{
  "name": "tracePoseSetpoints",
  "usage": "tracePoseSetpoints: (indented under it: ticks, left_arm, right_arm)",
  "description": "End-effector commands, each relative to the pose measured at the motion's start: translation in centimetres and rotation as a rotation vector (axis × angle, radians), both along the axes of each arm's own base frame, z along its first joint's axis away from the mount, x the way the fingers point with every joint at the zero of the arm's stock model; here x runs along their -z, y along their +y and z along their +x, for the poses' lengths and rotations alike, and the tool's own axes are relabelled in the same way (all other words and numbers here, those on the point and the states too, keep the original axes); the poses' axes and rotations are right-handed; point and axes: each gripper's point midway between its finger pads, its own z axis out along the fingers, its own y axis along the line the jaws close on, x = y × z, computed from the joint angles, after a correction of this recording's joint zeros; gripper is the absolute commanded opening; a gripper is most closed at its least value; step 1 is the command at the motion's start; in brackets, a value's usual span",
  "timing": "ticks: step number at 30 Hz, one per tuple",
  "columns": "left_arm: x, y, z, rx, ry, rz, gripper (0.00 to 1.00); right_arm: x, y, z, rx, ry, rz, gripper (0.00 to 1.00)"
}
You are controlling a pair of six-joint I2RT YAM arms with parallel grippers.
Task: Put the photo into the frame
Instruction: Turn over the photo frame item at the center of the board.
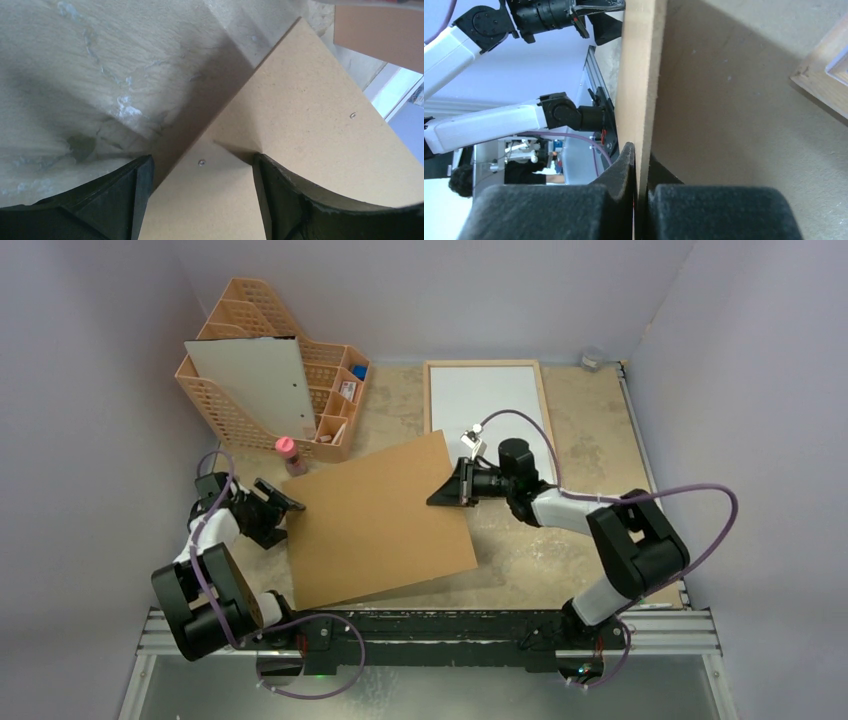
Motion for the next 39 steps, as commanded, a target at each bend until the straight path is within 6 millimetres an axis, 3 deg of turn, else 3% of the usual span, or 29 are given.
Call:
tracePoseSetpoints:
  ticks: [1, 9, 14, 18, 23, 27, 31, 37, 39]
  left_arm:
    - [-2.9, 1.1, 1.1, -0.024, -0.049, 0.063, 0.75]
    - [-7.8, 4.3, 1.6, -0.135, -0.083, 0.226, 0.75]
    - [-11.6, 5.5, 2.3, -0.179, -0.156, 0.294, 0.75]
    - [-11.3, 4.9, 2.5, -0.142, -0.154, 0.265, 0.75]
    - [-11.6, 4.4, 2.4, -0.116, -0.148, 0.255, 0.77]
    - [-13.9, 1.8, 4.1, 0.005, -0.273, 0.202, 0.77]
    - [-17.8, -1.0, 5.9, 0.094, -0.409, 0.212, 0.78]
    - [-24.4, -5.2, 8.1, 0.149, -0.584, 0.080, 0.78]
    - [-27.8, -7.2, 9.1, 0.182, -0.683, 0.040, 0.79]
  right_arm:
    - [-5.8, 0.2, 2.1, 0.019, -0.230, -0.012, 0.00]
    - [-16.6, -1.1, 3.8, 0.113, -0.465, -0.056, 0.00]
    - [-22.3, -3.8, 5.0, 0.259, -0.556, -0.123, 0.00]
    - [-28.8, -6.3, 4.7, 0.378, -0.663, -0.098, 0.00]
    - [-34.1, -9.1, 4.4, 0.524, -0.772, -0.125, 0.00]
    - [-37.6, -12.3, 4.8, 0.700, -0.878, -0.157, 0.00]
    - [-40.3, -15.1, 6.3, 0.864, -1.044, -0.226, 0.00]
    - [-41.5, -16.2, 8.3, 0.967, -1.202, -0.268, 0.00]
    - [-41.2, -15.8, 9.0, 0.951, -1.235, -0.289, 0.00]
